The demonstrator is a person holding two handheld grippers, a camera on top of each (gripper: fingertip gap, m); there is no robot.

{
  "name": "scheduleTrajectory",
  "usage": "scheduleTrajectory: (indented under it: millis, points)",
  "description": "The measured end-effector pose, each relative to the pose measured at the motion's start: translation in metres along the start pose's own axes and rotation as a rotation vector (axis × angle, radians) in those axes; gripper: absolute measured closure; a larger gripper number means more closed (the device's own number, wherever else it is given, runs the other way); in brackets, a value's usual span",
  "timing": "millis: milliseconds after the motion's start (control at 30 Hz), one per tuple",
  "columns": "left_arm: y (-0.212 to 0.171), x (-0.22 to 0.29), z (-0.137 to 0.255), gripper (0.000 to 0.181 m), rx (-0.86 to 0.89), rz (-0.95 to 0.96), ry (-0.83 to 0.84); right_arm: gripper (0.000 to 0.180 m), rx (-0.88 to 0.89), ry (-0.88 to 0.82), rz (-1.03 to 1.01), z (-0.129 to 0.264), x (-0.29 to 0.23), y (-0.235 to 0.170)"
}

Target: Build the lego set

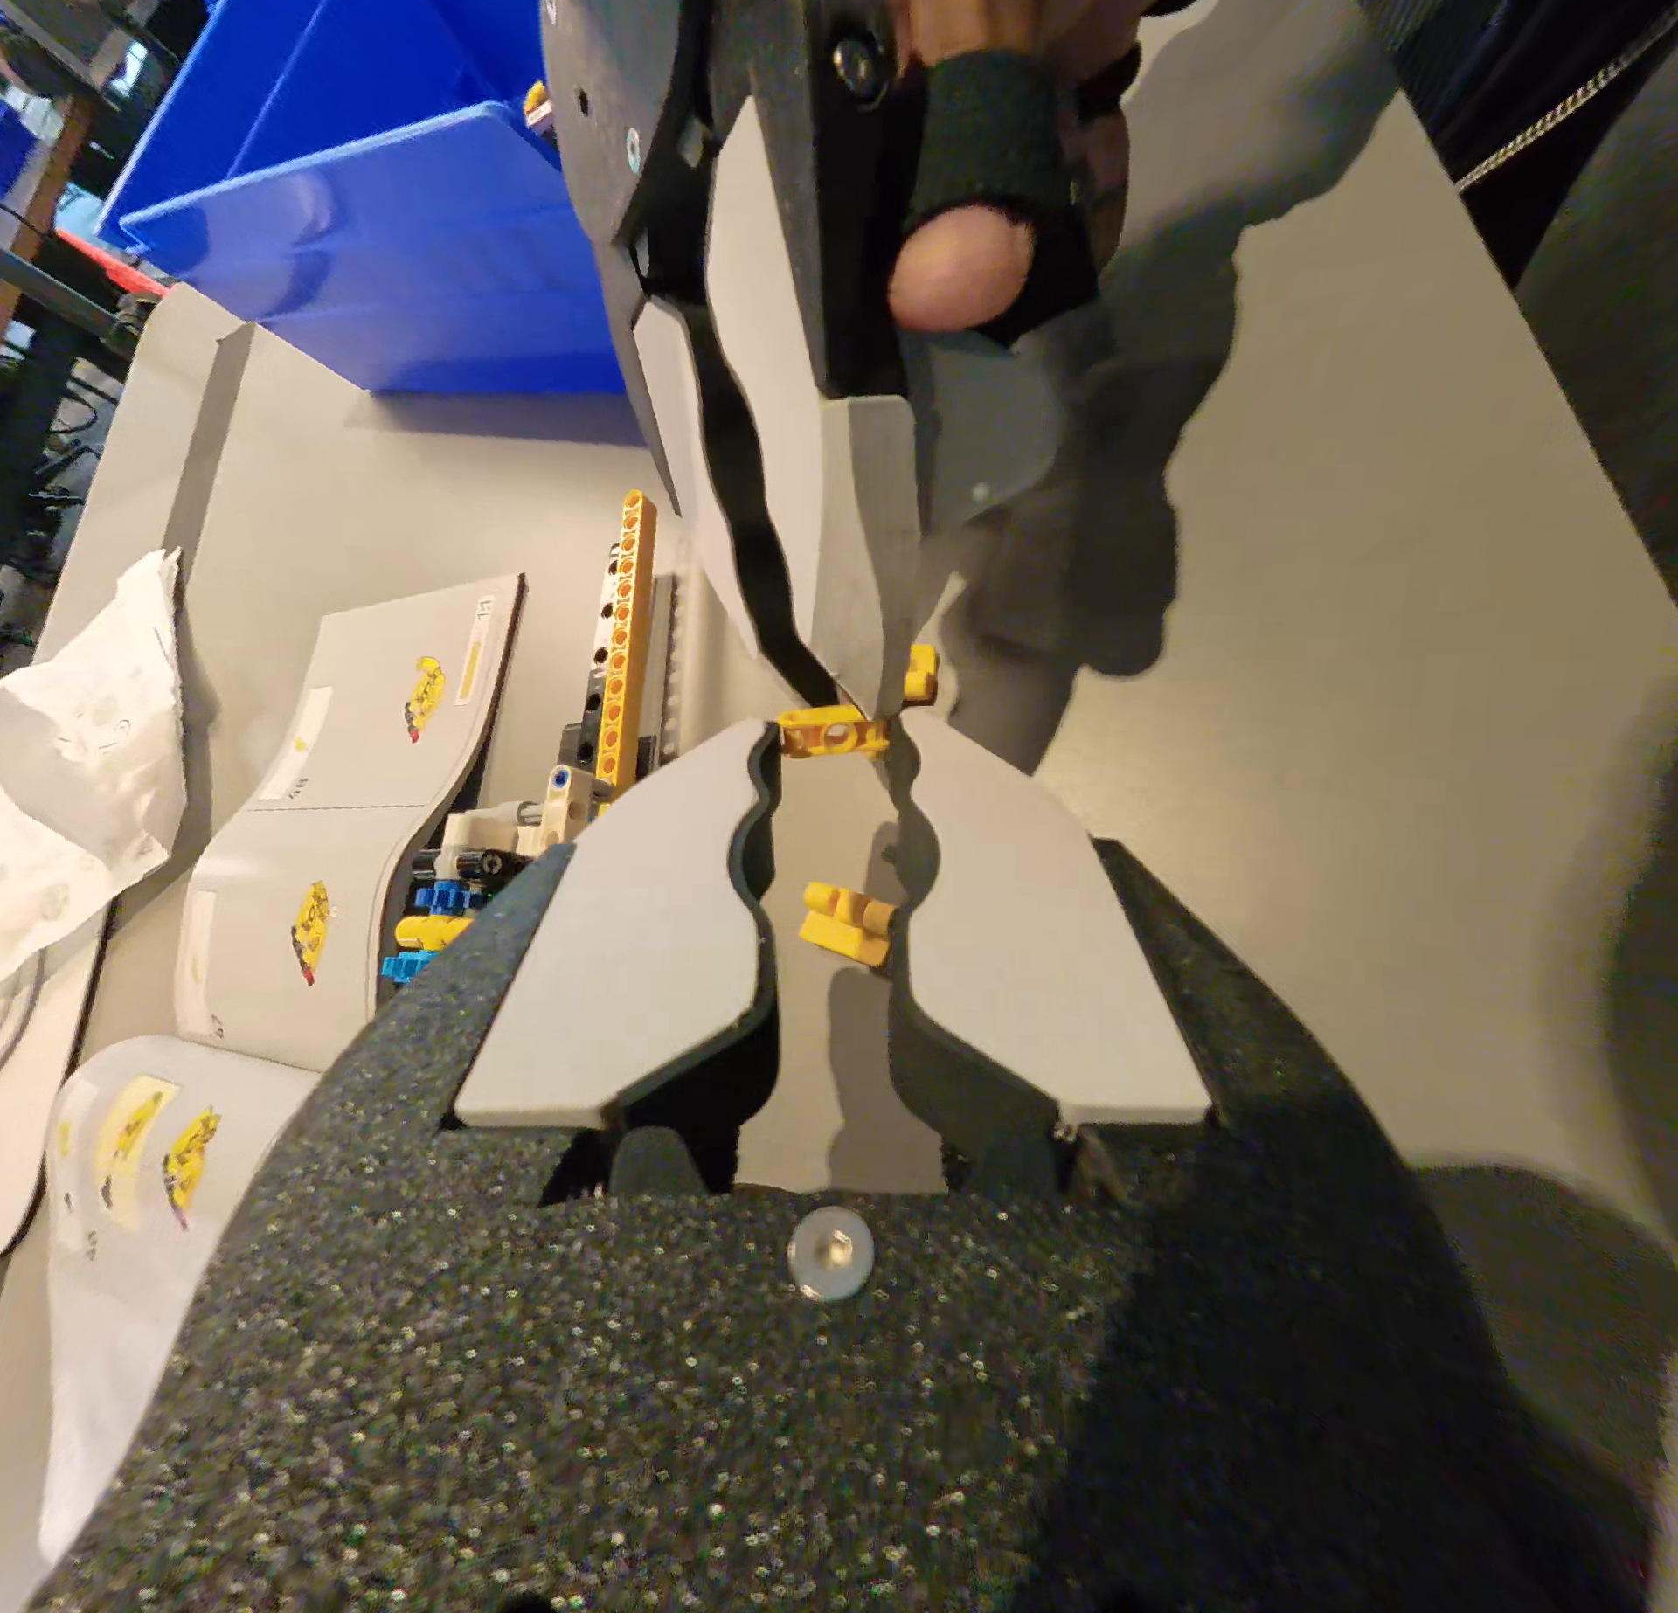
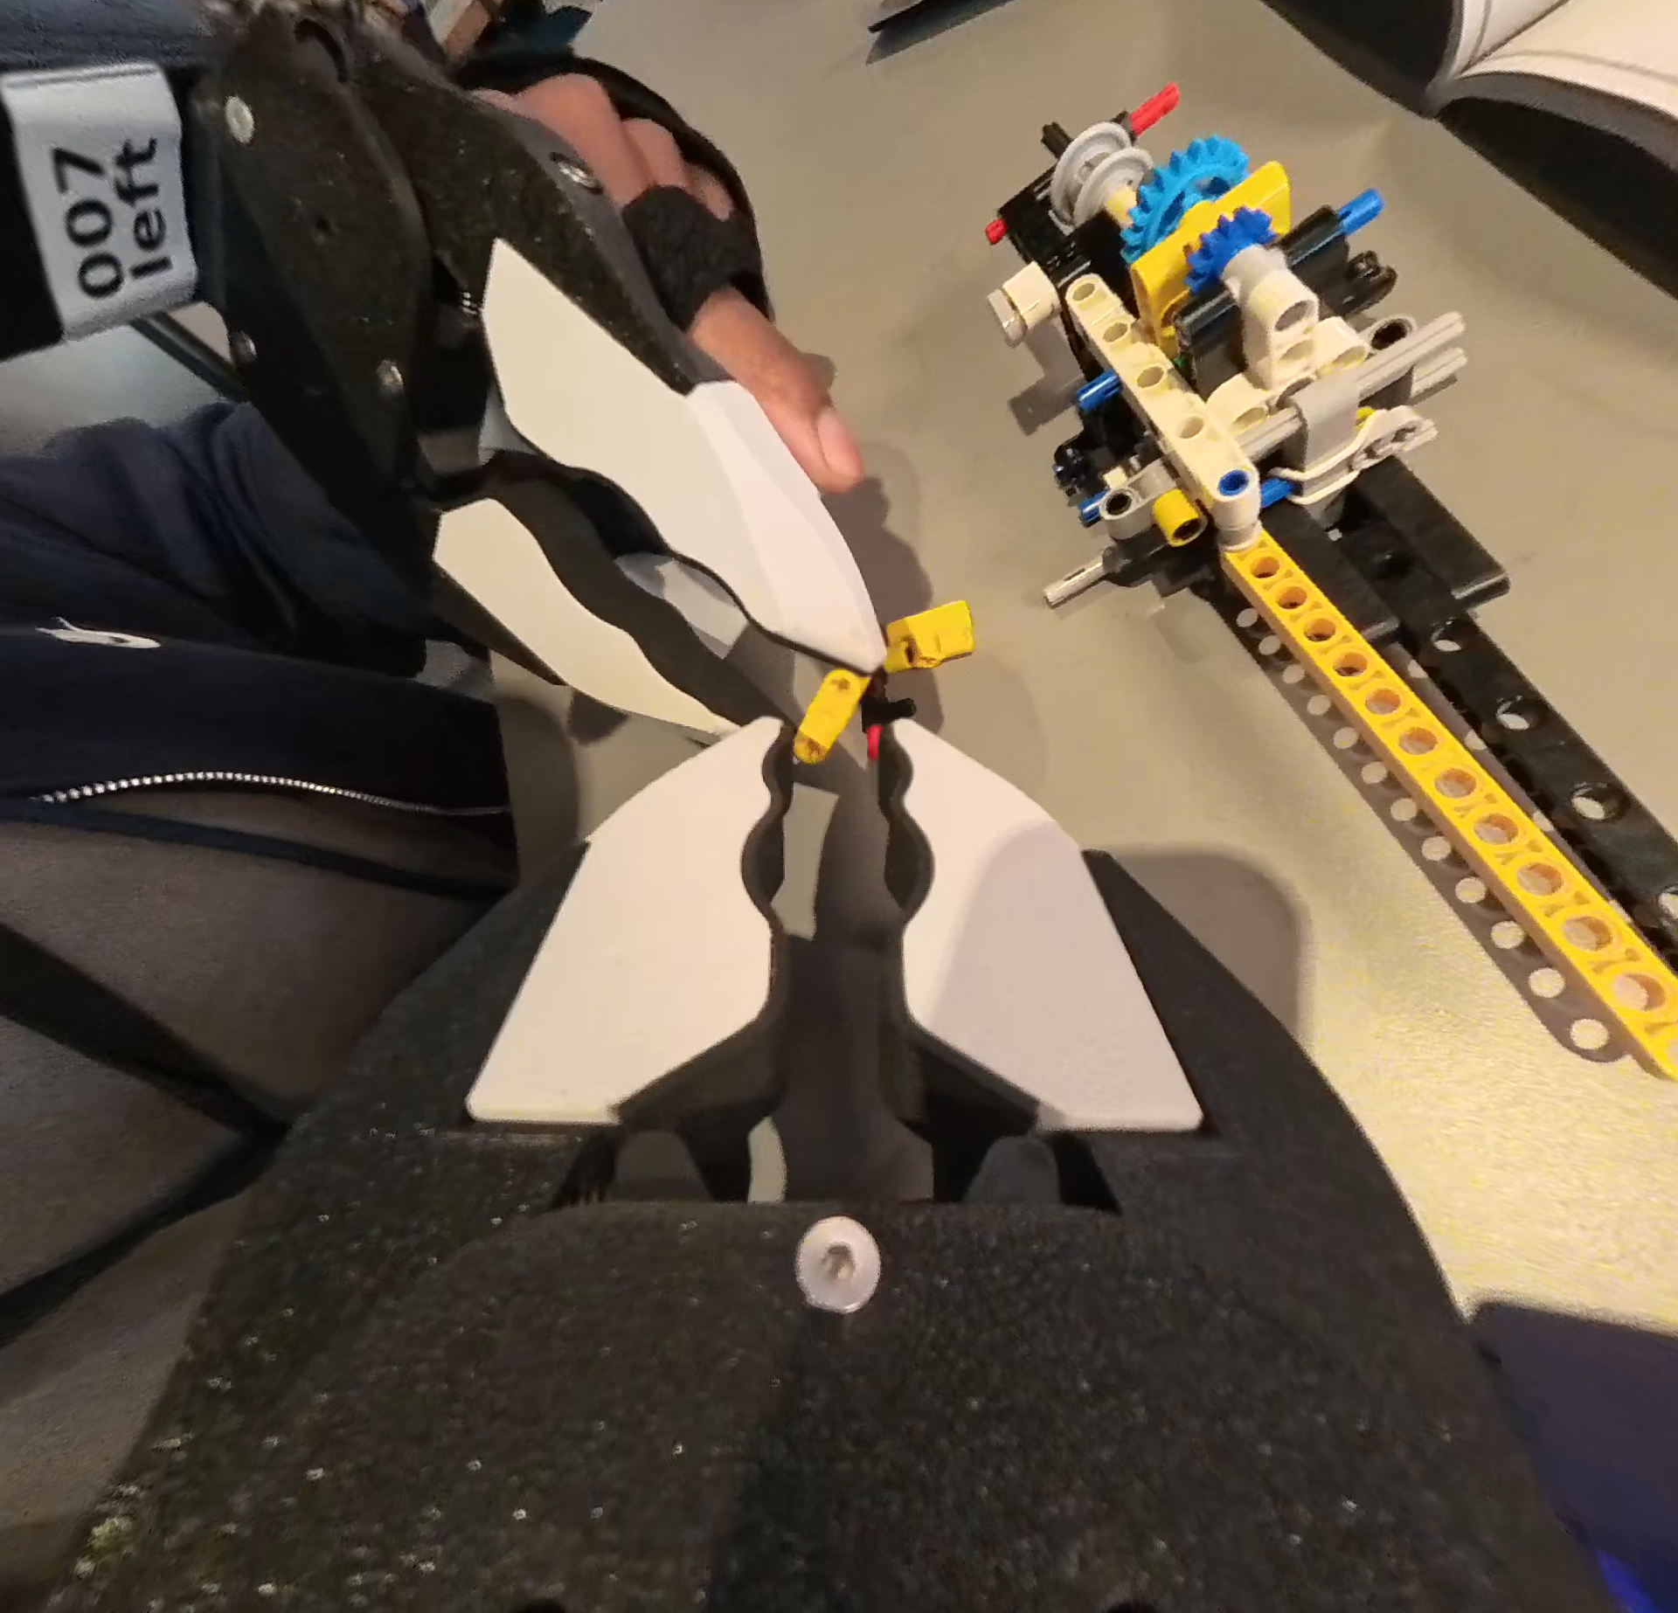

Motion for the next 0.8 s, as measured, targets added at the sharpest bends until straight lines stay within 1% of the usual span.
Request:
scheduleTrajectory:
  millis: [200, 333, 400, 467, 533, 633, 800]
  points:
    - [0.0, 0.001, 0.0, 0.158, -0.036, -0.059, 0.042, 0.158, 0.027, 0.017, -0.027, 0.001, -0.001, 0.003]
    - [0.0, 0.004, -0.003, 0.158, -0.05, -0.094, 0.051, 0.158, 0.023, -0.009, -0.025, 0.0, 0.0, 0.004]
    - [0.002, 0.004, -0.002, 0.158, -0.037, -0.094, 0.055, 0.161, 0.01, -0.015, -0.021, -0.002, 0.0, 0.002]
    - [0.002, 0.003, -0.001, 0.158, -0.028, -0.085, 0.053, 0.169, 0.011, -0.003, -0.02, -0.003, -0.001, 0.002]
    - [0.002, 0.002, 0.0, 0.159, -0.01, -0.062, 0.047, 0.17, 0.019, -0.003, -0.012, -0.003, -0.001, 0.003]
    - [0.002, -0.003, 0.005, 0.16, 0.067, 0.049, 0.004, 0.171, 0.057, 0.033, -0.005, 0.001, -0.001, 0.005]
    - [-0.001, -0.017, 0.016, 0.159, 0.217, 0.373, -0.14, 0.171, 0.128, 0.076, 0.049, 0.01, -0.004, 0.011]
Point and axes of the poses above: each gripper's, where its closed fingertips meet, z back along the fingers, y out of its top, x = y × z across the jaws, the point moved 5 cm from there along z, back along the fingers, and after that the axes turned 1 degree about -x, right-handed, at the moved point
